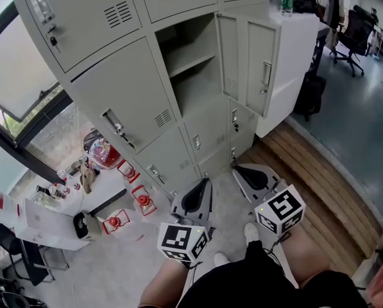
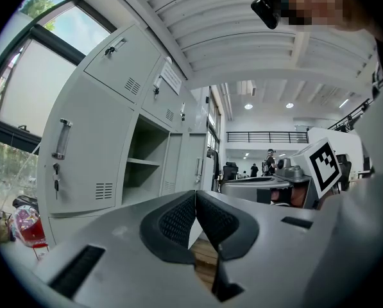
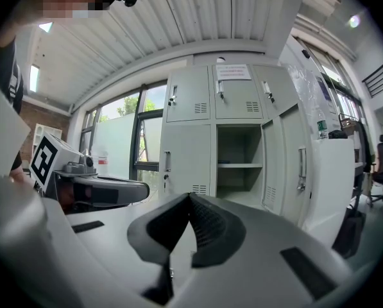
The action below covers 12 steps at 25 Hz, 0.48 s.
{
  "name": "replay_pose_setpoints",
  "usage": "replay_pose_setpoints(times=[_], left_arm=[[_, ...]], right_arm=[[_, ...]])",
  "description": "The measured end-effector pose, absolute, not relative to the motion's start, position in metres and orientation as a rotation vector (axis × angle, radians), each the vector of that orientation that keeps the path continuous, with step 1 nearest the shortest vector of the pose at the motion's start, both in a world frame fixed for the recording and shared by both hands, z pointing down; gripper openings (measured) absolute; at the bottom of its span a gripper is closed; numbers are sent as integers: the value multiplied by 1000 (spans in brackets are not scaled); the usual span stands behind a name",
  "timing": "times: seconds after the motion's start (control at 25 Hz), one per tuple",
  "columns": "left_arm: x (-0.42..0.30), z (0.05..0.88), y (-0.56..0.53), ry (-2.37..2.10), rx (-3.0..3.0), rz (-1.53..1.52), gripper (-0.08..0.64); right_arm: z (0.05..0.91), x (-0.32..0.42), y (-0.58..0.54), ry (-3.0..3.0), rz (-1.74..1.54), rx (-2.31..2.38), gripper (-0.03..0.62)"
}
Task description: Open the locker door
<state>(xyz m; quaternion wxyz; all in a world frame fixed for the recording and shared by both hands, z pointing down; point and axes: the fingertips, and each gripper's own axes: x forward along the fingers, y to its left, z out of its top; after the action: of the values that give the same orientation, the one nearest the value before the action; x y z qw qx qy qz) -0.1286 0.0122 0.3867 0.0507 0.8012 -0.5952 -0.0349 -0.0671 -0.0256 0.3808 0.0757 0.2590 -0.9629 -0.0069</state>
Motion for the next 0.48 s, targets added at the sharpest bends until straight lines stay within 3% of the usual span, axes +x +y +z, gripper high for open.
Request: replay_pose_setpoints(times=[0.48], left_arm=[[-129,384,10,-1813,2446,-92,17]], right_arm=[[380,-68,-28,-2898,0,785,54]])
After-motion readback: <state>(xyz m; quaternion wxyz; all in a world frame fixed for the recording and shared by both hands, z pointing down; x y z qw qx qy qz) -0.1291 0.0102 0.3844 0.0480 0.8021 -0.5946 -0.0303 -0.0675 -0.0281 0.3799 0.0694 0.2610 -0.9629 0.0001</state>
